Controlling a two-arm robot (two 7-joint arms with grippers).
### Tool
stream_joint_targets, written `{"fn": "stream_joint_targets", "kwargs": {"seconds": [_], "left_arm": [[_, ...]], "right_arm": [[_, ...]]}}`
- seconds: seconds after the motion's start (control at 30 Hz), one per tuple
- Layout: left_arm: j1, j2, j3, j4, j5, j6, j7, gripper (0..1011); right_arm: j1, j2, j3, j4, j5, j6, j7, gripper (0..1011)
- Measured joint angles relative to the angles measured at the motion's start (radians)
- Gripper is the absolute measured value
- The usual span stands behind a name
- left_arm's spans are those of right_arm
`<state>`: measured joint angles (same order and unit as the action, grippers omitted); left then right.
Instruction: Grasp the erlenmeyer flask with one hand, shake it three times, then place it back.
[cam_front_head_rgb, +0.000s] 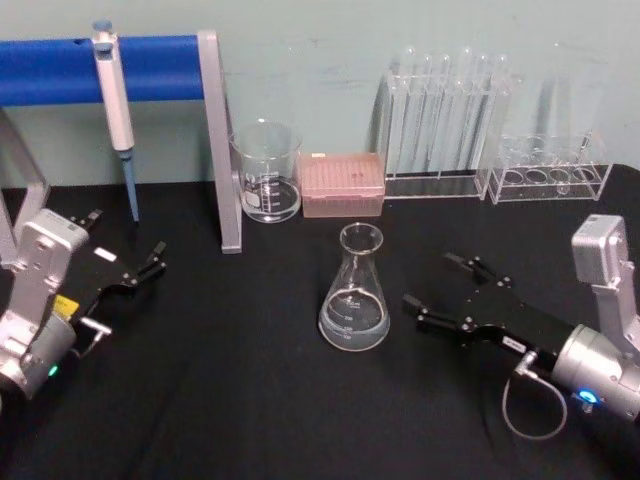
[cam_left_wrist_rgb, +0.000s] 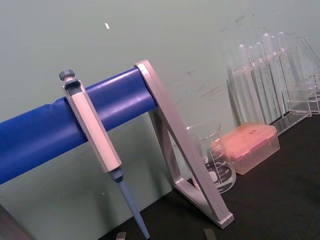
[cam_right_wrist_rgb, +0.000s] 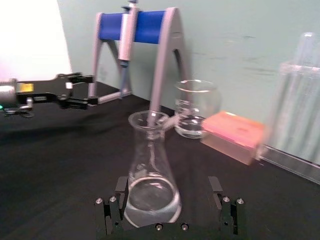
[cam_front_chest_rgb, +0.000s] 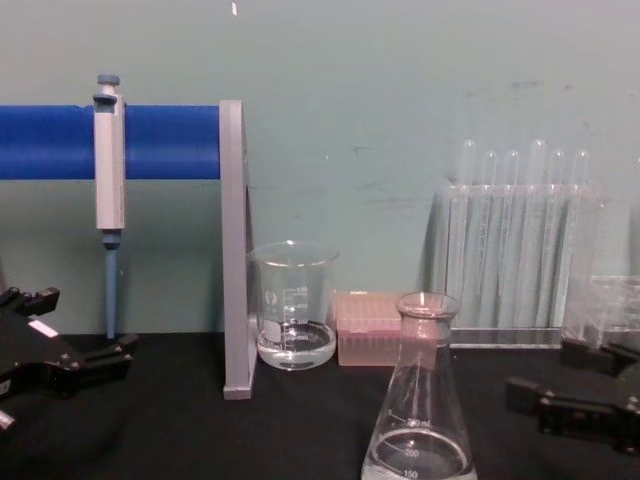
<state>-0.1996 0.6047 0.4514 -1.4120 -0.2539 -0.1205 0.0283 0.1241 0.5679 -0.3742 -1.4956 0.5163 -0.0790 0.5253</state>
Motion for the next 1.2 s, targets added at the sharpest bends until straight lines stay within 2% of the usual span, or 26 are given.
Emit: {"fn": "stream_joint_targets", "kwargs": {"seconds": [0.13,0.43,1.2], "left_arm": [[0.000,0.000,0.000,0.000,0.000,0.000,0.000,1001],[0.000,0.000,0.000,0.000,0.000,0.000,0.000,1001],[0.000,0.000,0.000,0.000,0.000,0.000,0.000,1001]], "right_arm": [[0.031,-0.018,-0.018,0.026,-0.004,-0.002,0.051,1000],[0.096,-0.057,-0.049,0.094,-0.003,-0.004,0.108,1000],[0.249,-0.141,-0.106,0.271,-0.004,-0.026,0.165,1000]]}}
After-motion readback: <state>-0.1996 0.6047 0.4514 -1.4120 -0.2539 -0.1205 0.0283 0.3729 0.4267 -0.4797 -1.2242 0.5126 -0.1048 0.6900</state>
